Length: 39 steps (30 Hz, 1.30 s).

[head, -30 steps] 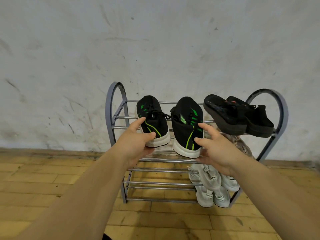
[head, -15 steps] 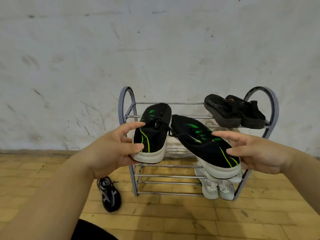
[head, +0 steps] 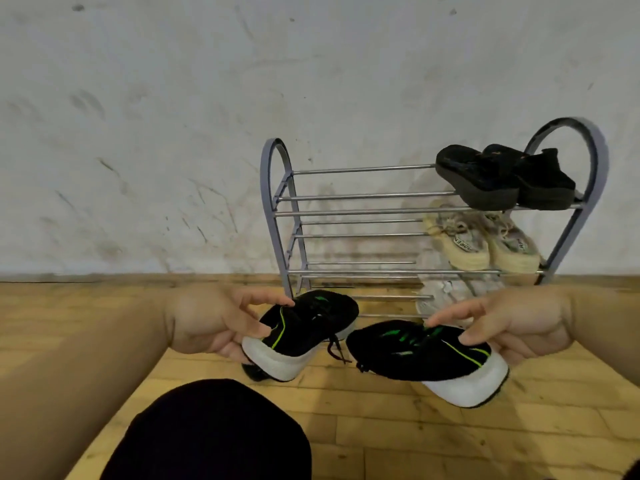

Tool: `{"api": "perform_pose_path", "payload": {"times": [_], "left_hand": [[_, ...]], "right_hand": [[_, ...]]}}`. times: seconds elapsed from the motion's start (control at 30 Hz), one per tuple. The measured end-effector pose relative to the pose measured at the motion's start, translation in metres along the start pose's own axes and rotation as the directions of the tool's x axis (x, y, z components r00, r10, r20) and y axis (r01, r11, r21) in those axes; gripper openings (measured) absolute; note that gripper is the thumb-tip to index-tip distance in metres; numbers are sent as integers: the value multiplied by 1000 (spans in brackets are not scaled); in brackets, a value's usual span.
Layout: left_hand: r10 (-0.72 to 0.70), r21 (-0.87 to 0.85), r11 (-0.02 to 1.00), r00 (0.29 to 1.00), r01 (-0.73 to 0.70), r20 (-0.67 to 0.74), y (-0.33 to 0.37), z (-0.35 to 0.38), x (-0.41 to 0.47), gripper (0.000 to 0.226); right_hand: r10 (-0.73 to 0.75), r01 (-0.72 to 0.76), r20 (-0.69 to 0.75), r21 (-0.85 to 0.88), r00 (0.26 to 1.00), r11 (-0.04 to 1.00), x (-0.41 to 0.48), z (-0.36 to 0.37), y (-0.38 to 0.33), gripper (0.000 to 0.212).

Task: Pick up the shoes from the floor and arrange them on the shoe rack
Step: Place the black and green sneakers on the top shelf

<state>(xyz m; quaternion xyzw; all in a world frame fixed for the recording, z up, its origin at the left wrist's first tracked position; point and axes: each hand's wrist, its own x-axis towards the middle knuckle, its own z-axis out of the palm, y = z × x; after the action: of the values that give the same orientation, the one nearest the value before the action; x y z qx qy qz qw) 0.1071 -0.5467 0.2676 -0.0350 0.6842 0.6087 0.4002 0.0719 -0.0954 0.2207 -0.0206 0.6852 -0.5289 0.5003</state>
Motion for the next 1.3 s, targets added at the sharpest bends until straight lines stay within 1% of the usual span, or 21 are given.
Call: {"api": "perform_pose_path", "payload": {"times": [0.1, 0.2, 0.3, 0.4, 0.5, 0.6, 0.67, 0.77, 0.87, 0.93, 1.0, 1.07, 1.1, 1.13, 1.17, 1.2, 1.23, 1.27, 1.3], "left_hand": [[-57, -17, 998, 998, 57, 1, -23, -15, 32, 63], [-108, -33, 993, 993, 109, 45, -59, -34, 71, 57], [-139, 15, 990, 988, 139, 60, -101, -53, 110, 57], [-124, -88, 988, 992, 127, 36, -145, -63, 147, 60], [-89, -160, 984, 995, 80, -50, -184, -61, 184, 63], [-74, -173, 984, 984, 45, -165, -208, -56, 223, 68], [-51, -162, 987, 970, 13, -236, -218, -51, 249, 72], [4, -136, 990, 954, -46, -300, -225, -46, 285, 73], [67, -96, 990, 933, -108, -354, -222, -46, 319, 71], [66, -147, 980, 918, -133, -391, -216, -47, 339, 70], [72, -189, 967, 899, -169, -433, -211, -52, 357, 69], [92, -147, 973, 878, -181, -470, -209, -59, 371, 67], [99, -103, 981, 882, -164, -460, -208, -61, 374, 66], [115, -32, 989, 892, -144, -438, -209, -61, 375, 66], [124, 93, 991, 904, -94, -409, -211, -59, 373, 67], [129, 271, 962, 916, -23, -381, -214, -57, 373, 73], [110, 430, 901, 926, 62, -362, -216, -52, 369, 79], [95, 524, 843, 927, 120, -363, -220, -48, 366, 83], [97, 559, 815, 915, 152, -391, -224, -44, 362, 82]], "right_hand": [[65, -62, -89, 41, 994, 997, 46, 17, 13, 48], [101, -86, -132, 115, 986, 990, 94, 26, 40, 52], [119, -91, -234, 127, 965, 988, 141, 35, 68, 56], [113, -54, -310, 193, 944, 980, 184, 42, 97, 60], [95, 3, -403, 236, 910, 972, 226, 42, 124, 63], [20, 71, -526, 152, 850, 986, 265, 33, 140, 64], [1, 86, -581, 121, 814, 989, 288, 24, 143, 67], [-20, 120, -612, 123, 790, 985, 317, 9, 136, 66], [-59, 137, -646, 71, 761, 988, 343, -7, 127, 64], [-77, 142, -679, 41, 730, 989, 359, -15, 123, 59], [-66, 163, -685, 78, 725, 983, 375, -22, 119, 60], [-69, 166, -676, 80, 734, 983, 390, -28, 116, 63], [-75, 147, -659, 54, 748, 988, 396, -32, 116, 63], [-75, 122, -634, 30, 769, 992, 402, -35, 116, 63], [-63, 81, -599, 3, 798, 997, 406, -35, 115, 65], [-44, 32, -568, -31, 822, 999, 411, -36, 117, 67], [-30, -9, -554, -69, 832, 998, 412, -33, 117, 69], [-34, -24, -563, -95, 826, 995, 411, -31, 117, 70], [-56, -15, -587, -116, 808, 993, 409, -28, 119, 69]]}}
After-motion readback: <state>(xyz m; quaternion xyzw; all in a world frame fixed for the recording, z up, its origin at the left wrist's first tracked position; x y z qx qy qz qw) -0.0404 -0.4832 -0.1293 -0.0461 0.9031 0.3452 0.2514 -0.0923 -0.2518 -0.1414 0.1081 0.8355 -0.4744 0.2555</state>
